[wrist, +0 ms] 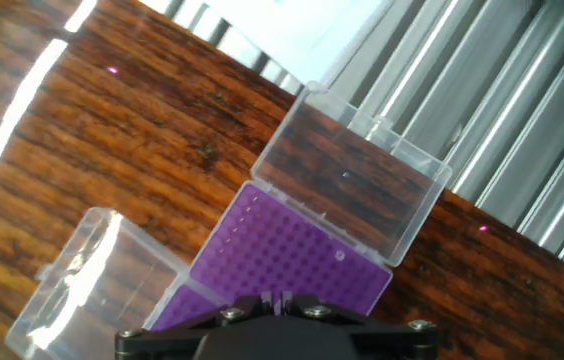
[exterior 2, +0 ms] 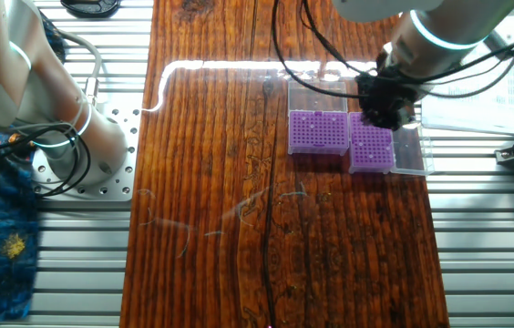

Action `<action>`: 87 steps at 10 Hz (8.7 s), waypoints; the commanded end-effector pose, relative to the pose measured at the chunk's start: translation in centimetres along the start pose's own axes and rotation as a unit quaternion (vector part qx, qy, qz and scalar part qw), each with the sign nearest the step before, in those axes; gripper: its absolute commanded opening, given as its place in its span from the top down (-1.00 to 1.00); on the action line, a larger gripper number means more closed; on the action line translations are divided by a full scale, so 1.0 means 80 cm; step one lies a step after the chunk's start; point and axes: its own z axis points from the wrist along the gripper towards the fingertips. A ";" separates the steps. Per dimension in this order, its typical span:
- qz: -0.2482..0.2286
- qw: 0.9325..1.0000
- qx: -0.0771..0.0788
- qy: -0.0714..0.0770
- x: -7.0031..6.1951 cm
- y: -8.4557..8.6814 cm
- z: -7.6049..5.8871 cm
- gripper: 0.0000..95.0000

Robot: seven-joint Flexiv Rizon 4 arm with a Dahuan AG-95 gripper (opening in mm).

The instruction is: Transfer all small pipette tips from one holder to another

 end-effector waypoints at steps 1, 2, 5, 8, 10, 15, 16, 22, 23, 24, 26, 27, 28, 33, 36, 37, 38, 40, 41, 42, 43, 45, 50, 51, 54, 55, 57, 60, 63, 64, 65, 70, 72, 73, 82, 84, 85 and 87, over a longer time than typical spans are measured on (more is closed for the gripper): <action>-0.002 1.000 0.001 -0.001 0.009 0.004 0.003 1.00; 0.004 1.000 0.003 0.001 0.009 0.004 0.004 1.00; 0.016 1.000 0.021 -0.002 0.009 0.003 0.005 1.00; -0.034 0.999 0.015 -0.002 0.009 0.003 0.005 1.00; -0.035 0.999 0.012 0.000 0.009 0.009 0.006 1.00; -0.027 1.000 0.011 -0.004 0.027 0.036 0.022 1.00; -0.029 1.000 0.011 -0.003 0.029 0.036 0.023 1.00; -0.038 0.999 0.009 -0.002 0.028 0.034 0.029 1.00; -0.038 0.999 0.009 -0.003 0.027 0.033 0.032 1.00; -0.038 0.999 0.008 -0.005 0.026 0.031 0.034 1.00; -0.041 0.999 0.008 -0.003 0.026 0.031 0.035 1.00; -0.040 0.999 0.009 -0.002 0.026 0.031 0.035 1.00; -0.040 0.999 0.009 -0.002 0.026 0.031 0.035 1.00; -0.048 0.999 0.006 -0.007 0.028 0.024 0.041 1.00; -0.045 0.999 0.001 -0.011 0.028 0.024 0.041 1.00; -0.045 0.999 -0.001 -0.012 0.027 0.024 0.040 1.00; -0.045 0.999 -0.003 -0.014 0.025 0.023 0.040 1.00; -0.045 0.999 -0.004 -0.014 0.022 0.023 0.038 1.00; -0.045 0.999 -0.003 -0.013 0.022 0.023 0.038 1.00; -0.045 0.999 -0.003 -0.013 0.021 0.023 0.039 1.00; -0.045 0.999 -0.002 -0.014 0.021 0.022 0.040 1.00; -0.045 0.999 -0.002 -0.015 0.021 0.022 0.042 1.00; -0.048 0.999 -0.003 -0.019 0.021 0.021 0.046 1.00; -0.049 0.999 -0.003 -0.019 0.021 0.021 0.047 1.00; -0.060 0.998 -0.001 -0.019 0.021 0.020 0.050 0.60; -0.060 0.998 -0.001 -0.018 0.021 0.020 0.050 0.60; -0.061 0.998 0.001 -0.016 0.021 0.020 0.050 0.60; -0.073 0.997 0.002 -0.012 0.029 0.006 0.040 0.60; -0.077 0.997 0.016 -0.002 0.047 -0.021 0.027 0.60; -0.073 0.997 0.018 -0.003 0.051 -0.025 0.026 1.00; -0.065 0.998 0.022 -0.003 0.053 -0.028 0.026 1.00; -0.057 0.998 0.030 -0.001 0.053 -0.030 0.030 1.00; -0.058 0.998 0.028 -0.002 0.053 -0.030 0.030 1.00; -0.058 0.998 0.028 -0.003 0.053 -0.030 0.030 1.00; 0.016 1.000 0.025 -0.006 0.051 -0.030 0.030 1.00; 0.021 0.999 0.032 -0.013 0.048 -0.033 0.031 1.00; 0.014 0.999 0.034 -0.013 0.040 -0.041 0.030 1.00; 0.000 0.999 0.033 -0.011 0.026 -0.055 0.026 1.00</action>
